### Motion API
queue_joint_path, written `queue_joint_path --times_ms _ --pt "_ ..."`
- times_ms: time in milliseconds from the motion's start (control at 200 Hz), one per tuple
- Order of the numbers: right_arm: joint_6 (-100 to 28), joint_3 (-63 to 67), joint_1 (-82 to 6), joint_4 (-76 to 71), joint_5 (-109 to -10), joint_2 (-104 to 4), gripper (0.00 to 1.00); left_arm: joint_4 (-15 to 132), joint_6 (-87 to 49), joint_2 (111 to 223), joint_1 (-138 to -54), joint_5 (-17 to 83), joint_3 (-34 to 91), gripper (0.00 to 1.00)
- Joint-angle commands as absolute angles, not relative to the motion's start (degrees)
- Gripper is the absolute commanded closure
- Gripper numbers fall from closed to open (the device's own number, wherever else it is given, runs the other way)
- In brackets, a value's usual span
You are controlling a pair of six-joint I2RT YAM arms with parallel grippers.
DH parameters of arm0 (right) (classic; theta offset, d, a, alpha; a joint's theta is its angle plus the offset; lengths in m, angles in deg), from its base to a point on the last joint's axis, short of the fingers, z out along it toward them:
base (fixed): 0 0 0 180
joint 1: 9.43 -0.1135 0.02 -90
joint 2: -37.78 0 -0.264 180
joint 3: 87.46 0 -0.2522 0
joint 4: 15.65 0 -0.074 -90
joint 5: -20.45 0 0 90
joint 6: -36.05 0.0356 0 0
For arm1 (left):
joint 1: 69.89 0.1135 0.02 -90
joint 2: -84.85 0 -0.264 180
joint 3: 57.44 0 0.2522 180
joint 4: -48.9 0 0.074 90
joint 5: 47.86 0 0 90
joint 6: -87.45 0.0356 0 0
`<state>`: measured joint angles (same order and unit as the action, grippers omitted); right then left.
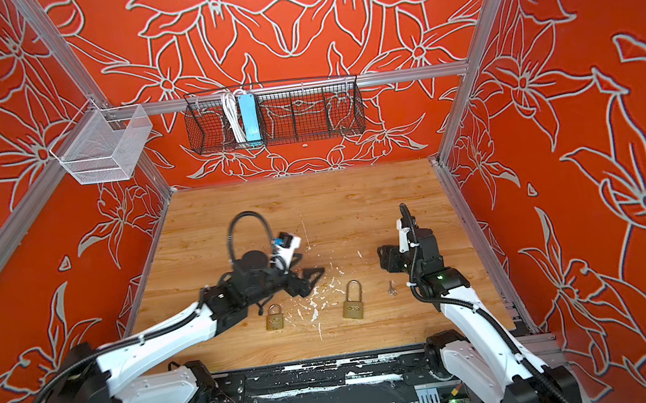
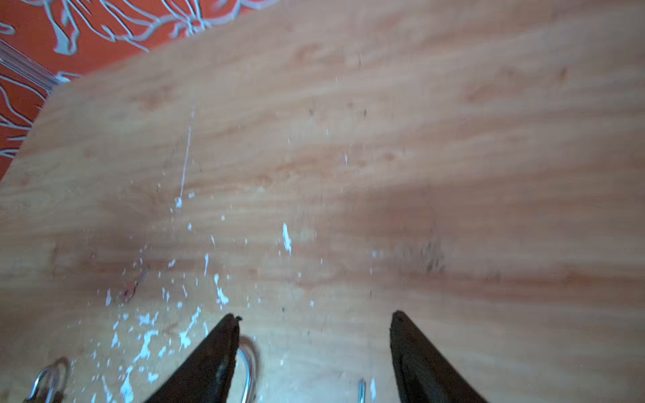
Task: Unlock with the key
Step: 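Grasp the silver key ring with the right gripper while the left reaches toward padlocks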
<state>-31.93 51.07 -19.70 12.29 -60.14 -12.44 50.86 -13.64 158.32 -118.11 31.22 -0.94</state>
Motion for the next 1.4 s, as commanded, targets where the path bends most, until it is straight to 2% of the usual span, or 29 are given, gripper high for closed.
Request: queue_joint_path --times_ms 0,165,280,540,766,1201,1391 --pt "-24.4 53.6 -20.3 18.7 -59.7 -10.7 0.34 49.9 -6.9 161.7 -120.8 20.2 1.1 0.19" --pt "-23.8 57.2 -20.7 19.3 -59.2 -8.7 0.5 46.1 -5.3 167.0 -121.2 12.7 -2.0 0.3" --pt "-24.4 56.6 -22.4 22.6 -60.8 -8.5 0.54 46.6 -6.8 168.9 -121.4 11.4 -0.5 0.35" --pt "-24.0 54.2 -24.8 26.5 -63.3 -11.9 0.65 45.5 -8.1 167.9 -121.4 12.2 -1.3 0.36" --pt "-23.4 52.6 -26.8 27.1 -67.3 -15.4 0.65 44.5 -8.9 166.8 -121.4 12.3 -2.2 0.36" --pt "-23.9 50.4 -27.7 27.3 -67.4 -21.7 0.67 43.9 -9.8 165.9 -121.4 12.3 -2.7 0.34" --pt "-23.6 49.4 -29.2 27.5 -68.4 -24.5 0.73 43.9 -9.8 165.8 -121.4 12.7 -2.9 0.34"
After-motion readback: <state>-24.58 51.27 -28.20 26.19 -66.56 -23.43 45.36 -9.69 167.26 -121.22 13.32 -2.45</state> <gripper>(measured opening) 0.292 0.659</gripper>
